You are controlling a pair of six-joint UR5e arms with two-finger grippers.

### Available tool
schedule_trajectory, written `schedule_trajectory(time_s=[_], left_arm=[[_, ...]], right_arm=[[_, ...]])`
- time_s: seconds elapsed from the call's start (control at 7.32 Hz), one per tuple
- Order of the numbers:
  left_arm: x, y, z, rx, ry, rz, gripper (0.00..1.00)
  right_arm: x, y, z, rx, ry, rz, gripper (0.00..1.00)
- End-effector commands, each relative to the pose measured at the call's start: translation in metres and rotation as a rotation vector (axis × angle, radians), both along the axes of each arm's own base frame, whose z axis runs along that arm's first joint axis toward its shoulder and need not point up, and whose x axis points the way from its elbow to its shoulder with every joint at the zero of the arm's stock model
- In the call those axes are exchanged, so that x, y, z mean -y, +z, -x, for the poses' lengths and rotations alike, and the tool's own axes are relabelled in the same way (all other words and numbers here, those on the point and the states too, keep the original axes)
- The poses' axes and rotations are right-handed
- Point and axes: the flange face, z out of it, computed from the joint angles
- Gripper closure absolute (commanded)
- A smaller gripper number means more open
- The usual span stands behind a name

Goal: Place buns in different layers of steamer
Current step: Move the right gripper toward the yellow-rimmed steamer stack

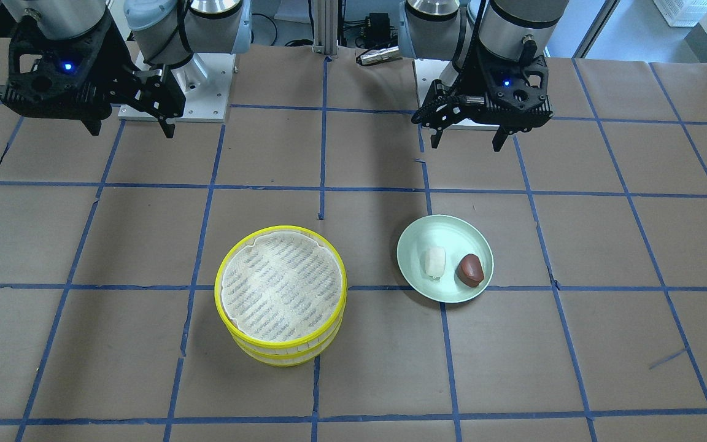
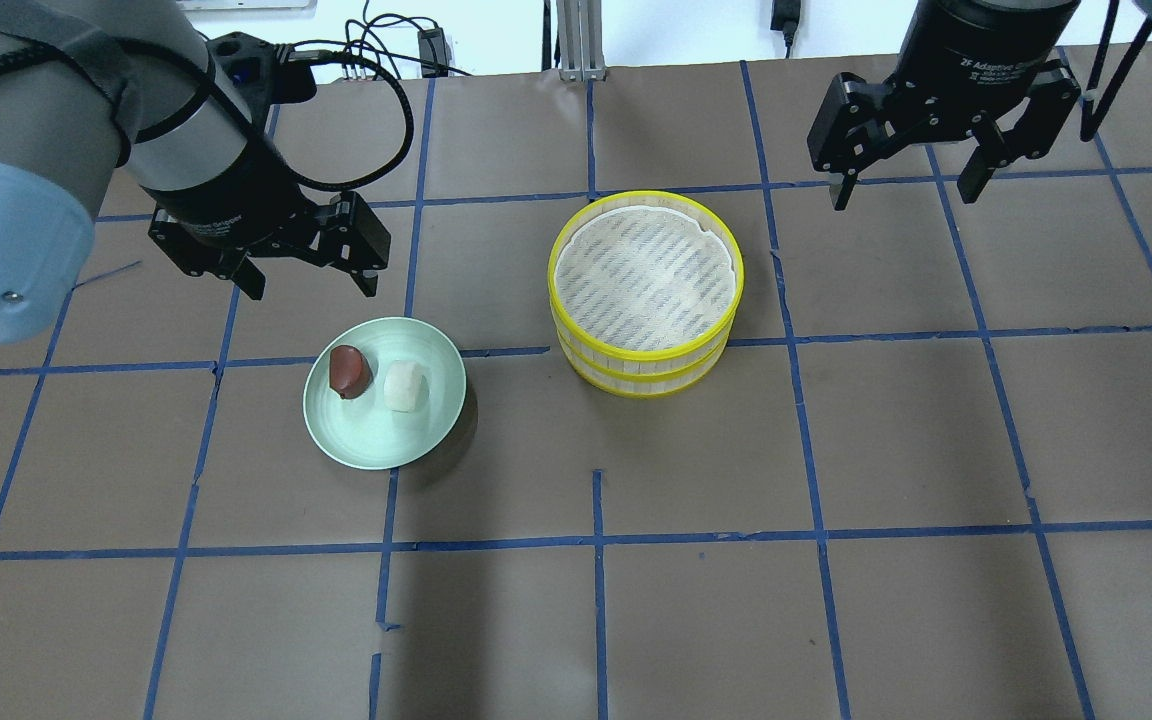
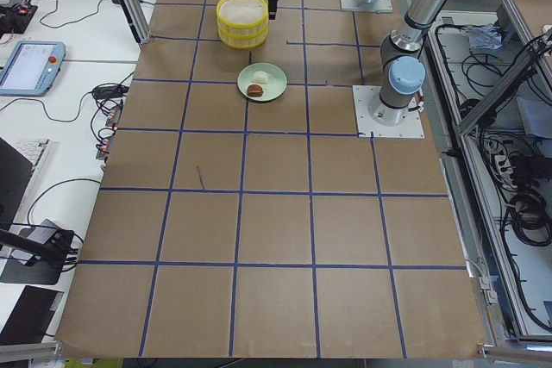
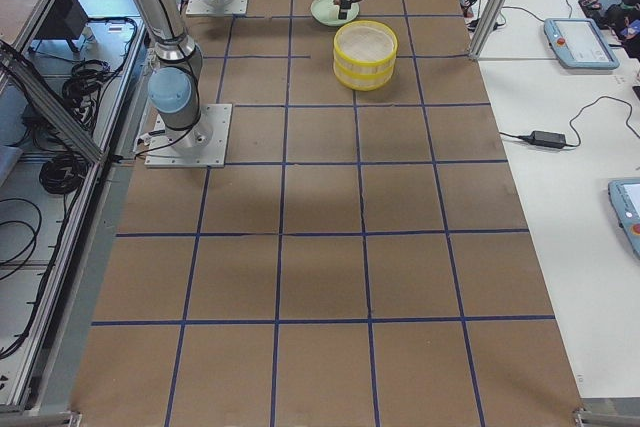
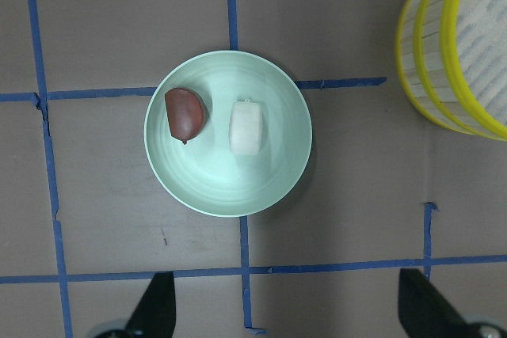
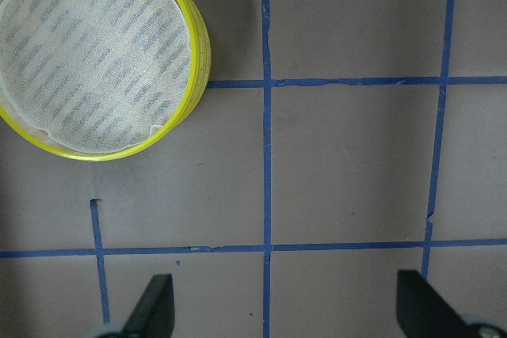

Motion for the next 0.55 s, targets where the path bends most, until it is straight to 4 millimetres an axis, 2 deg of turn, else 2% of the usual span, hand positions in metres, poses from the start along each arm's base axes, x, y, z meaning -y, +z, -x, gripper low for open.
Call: schedule_trajectory(time_s=[0.0,0.14,0.27,0.41], left_arm=[[0.0000,-0.0001,-0.0002,0.001,0.000,0.000,0.00],[-0.0004,-0.0018,-0.0003,0.002,0.000,-0.005,0.00],[-0.0007,-0.0033,-0.0008,0.007,0.000,-0.007,0.00],[-0.0006,-0.0041,-0.0018,0.010,0.002,-0.009,0.00]], right_arm=[[-0.0009,-0.0014,-0.0045,0.011,0.002,-0.004,0.00],[-0.0009,-0.0044,0.0000,0.004,-0.004,-0.011,0.00],[-0.0009,-0.0026,-0.0052,0.012,0.006,0.002,0.00],[0.0048,-0.0098,-0.0073,0.014,0.006,-0.003,0.00]])
